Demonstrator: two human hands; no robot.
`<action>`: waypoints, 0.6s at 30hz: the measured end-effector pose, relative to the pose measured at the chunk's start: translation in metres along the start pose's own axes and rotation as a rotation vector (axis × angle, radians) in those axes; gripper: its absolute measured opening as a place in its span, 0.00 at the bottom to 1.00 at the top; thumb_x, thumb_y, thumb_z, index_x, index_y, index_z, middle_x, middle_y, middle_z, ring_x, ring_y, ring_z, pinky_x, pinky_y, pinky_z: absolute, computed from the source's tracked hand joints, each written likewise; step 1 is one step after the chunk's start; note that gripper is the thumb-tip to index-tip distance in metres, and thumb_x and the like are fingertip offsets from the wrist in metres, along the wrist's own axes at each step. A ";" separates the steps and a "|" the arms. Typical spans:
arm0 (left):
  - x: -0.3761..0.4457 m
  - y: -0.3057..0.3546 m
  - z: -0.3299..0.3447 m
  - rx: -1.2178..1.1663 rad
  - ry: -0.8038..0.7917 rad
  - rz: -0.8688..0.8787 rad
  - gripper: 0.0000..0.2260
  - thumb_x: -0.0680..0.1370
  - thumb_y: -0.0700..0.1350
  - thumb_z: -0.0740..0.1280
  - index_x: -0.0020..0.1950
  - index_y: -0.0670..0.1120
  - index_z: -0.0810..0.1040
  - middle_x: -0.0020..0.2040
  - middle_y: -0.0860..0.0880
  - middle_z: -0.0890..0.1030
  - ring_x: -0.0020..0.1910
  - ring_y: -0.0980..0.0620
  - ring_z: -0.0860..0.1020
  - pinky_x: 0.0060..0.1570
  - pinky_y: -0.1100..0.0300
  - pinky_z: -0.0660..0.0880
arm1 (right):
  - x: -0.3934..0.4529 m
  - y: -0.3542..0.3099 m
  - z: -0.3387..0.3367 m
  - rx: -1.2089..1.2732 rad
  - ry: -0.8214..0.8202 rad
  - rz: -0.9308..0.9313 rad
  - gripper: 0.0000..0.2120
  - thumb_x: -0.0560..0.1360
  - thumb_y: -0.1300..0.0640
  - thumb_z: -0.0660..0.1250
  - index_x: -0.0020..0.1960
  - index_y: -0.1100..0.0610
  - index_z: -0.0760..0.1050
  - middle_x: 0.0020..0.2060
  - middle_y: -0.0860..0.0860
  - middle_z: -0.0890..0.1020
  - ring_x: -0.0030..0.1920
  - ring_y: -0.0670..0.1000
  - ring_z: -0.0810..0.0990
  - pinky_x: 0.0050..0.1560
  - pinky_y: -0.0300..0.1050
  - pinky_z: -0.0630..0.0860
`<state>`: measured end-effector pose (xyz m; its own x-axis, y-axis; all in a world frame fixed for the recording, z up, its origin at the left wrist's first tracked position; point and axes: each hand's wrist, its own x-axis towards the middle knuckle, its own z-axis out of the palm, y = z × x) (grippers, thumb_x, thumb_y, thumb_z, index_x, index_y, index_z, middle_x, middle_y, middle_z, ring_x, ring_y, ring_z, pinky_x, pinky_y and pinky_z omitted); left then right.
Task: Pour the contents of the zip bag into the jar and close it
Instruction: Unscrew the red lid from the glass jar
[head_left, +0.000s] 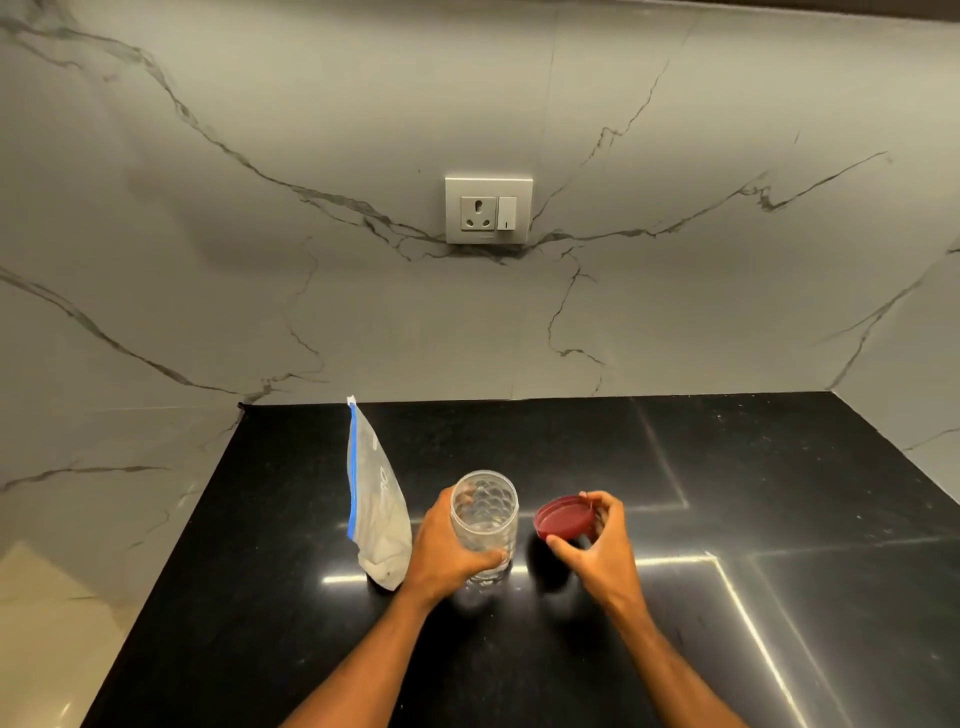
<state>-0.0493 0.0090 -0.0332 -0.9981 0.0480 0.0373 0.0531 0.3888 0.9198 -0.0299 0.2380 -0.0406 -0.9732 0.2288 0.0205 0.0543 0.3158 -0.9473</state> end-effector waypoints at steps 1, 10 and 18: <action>-0.001 0.001 0.001 0.010 0.001 -0.002 0.38 0.55 0.54 0.84 0.62 0.56 0.72 0.57 0.57 0.81 0.57 0.63 0.79 0.60 0.60 0.77 | -0.003 0.004 0.002 -0.037 -0.003 0.002 0.39 0.60 0.56 0.82 0.64 0.48 0.64 0.60 0.47 0.75 0.60 0.48 0.78 0.61 0.44 0.77; -0.001 0.006 -0.001 0.056 -0.033 -0.021 0.39 0.57 0.55 0.82 0.65 0.56 0.72 0.58 0.59 0.81 0.58 0.62 0.79 0.60 0.64 0.76 | -0.005 0.015 0.015 -0.377 -0.015 -0.080 0.29 0.60 0.51 0.82 0.52 0.51 0.68 0.50 0.47 0.76 0.49 0.48 0.76 0.46 0.34 0.71; -0.004 0.007 -0.002 0.051 -0.065 -0.038 0.42 0.57 0.57 0.82 0.68 0.57 0.69 0.62 0.59 0.79 0.61 0.60 0.78 0.64 0.56 0.76 | -0.001 0.023 0.019 -0.545 -0.026 -0.107 0.22 0.60 0.46 0.80 0.42 0.50 0.69 0.47 0.46 0.74 0.51 0.48 0.73 0.47 0.40 0.74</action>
<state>-0.0448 0.0094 -0.0262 -0.9955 0.0915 -0.0243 0.0183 0.4381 0.8987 -0.0320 0.2275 -0.0680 -0.9844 0.1489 0.0933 0.0557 0.7680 -0.6380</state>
